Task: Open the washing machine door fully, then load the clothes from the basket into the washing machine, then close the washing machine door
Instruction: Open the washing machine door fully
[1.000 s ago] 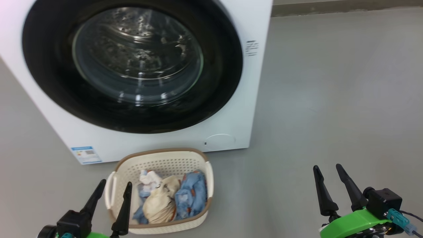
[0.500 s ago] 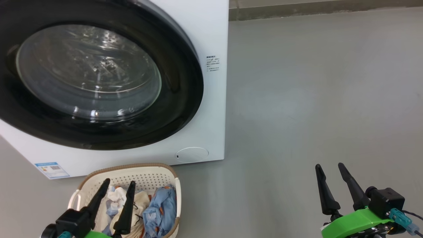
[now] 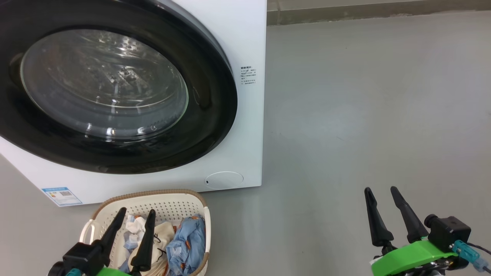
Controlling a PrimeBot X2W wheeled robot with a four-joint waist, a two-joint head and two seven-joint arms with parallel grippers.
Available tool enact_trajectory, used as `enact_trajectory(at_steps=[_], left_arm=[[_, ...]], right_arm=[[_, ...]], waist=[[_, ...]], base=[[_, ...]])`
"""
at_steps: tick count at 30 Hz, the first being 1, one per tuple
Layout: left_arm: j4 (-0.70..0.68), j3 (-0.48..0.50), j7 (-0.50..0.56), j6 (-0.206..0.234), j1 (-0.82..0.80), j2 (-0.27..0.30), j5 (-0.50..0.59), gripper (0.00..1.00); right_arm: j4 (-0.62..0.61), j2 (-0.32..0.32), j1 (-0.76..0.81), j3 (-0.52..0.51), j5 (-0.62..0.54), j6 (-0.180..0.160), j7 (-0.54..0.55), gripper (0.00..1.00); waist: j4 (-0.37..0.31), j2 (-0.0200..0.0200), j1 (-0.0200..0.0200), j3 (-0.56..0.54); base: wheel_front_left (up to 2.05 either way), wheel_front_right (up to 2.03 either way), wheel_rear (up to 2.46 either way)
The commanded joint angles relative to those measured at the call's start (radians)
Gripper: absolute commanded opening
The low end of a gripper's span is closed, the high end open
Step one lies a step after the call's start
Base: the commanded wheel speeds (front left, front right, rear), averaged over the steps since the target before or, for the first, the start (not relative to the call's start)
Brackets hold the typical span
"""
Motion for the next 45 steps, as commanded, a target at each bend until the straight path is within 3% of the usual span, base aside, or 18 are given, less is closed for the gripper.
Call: enact_trajectory(at_steps=[1, 2, 4, 5, 12, 18, 25, 29, 39, 45], left_arm=[[-0.02, 0.037, -0.006, -0.002, -0.034, 0.011, -0.01, 1.0], [-0.019, 0.039, -0.006, -0.002, -0.031, 0.008, -0.013, 1.0], [-0.015, 0.046, -0.006, -0.002, -0.027, 0.0, -0.015, 1.0], [-0.014, 0.049, -0.006, -0.002, -0.025, -0.005, -0.016, 1.0], [-0.016, 0.053, -0.006, -0.002, -0.037, -0.029, -0.02, 1.0], [-0.019, 0.036, -0.006, -0.002, -0.067, -0.042, -0.03, 1.0], [-0.017, 0.014, -0.006, -0.002, -0.106, -0.058, -0.046, 1.0], [-0.012, -0.003, -0.006, -0.002, -0.125, -0.065, -0.055, 1.0], [-0.008, -0.035, -0.006, -0.002, -0.169, -0.079, -0.077, 1.0], [-0.015, -0.038, -0.006, -0.002, -0.196, -0.086, -0.092, 1.0]], right_arm=[[-0.033, -0.001, -0.048, 0.037, 0.035, 0.01, -0.013, 1.0], [-0.035, 0.0, -0.054, 0.046, 0.059, 0.01, -0.013, 1.0], [-0.036, 0.001, -0.073, 0.059, 0.123, 0.01, -0.013, 0.12], [-0.036, 0.001, -0.085, 0.064, 0.163, 0.01, -0.013, 0.0], [-0.054, -0.004, -0.212, 0.07, 0.505, 0.01, -0.013, 0.0], [-0.053, -0.069, -0.341, 0.133, 0.86, 0.01, -0.007, 0.0], [-0.014, -0.159, -0.485, 0.169, 1.181, 0.01, 0.164, 0.0], [0.037, -0.191, -0.56, 0.173, 1.273, 0.01, 0.309, 0.0], [0.142, -0.234, -0.714, 0.167, 1.373, 0.01, 0.632, 0.0], [0.19, -0.243, -0.826, 0.153, 1.37, 0.01, 0.737, 0.0]], waist=[[0.001, 0.0, 0.0, 0.002], [0.002, 0.0, 0.0, 0.002], [0.004, 0.0, 0.0, 0.005], [0.005, 0.0, 0.0, 0.007], [0.032, 0.0, 0.0, 0.036], [0.078, 0.0, 0.0, 0.076], [0.142, 0.0, 0.0, 0.133], [0.178, 0.0, 0.0, 0.166], [0.248, 0.0, 0.0, 0.246], [0.276, 0.0, 0.0, 0.307]], base=[[0.0, 0.0, 0.0], [0.0, 0.0, 0.0], [0.0, 0.0, 0.0], [0.0, 0.0, 0.0], [0.0, 0.0, 0.0], [0.0, 0.0, 0.0], [0.0, 0.0, 0.0], [0.0, 0.0, 0.0], [0.0, 0.0, 0.0], [0.0, 0.0, 0.0]])
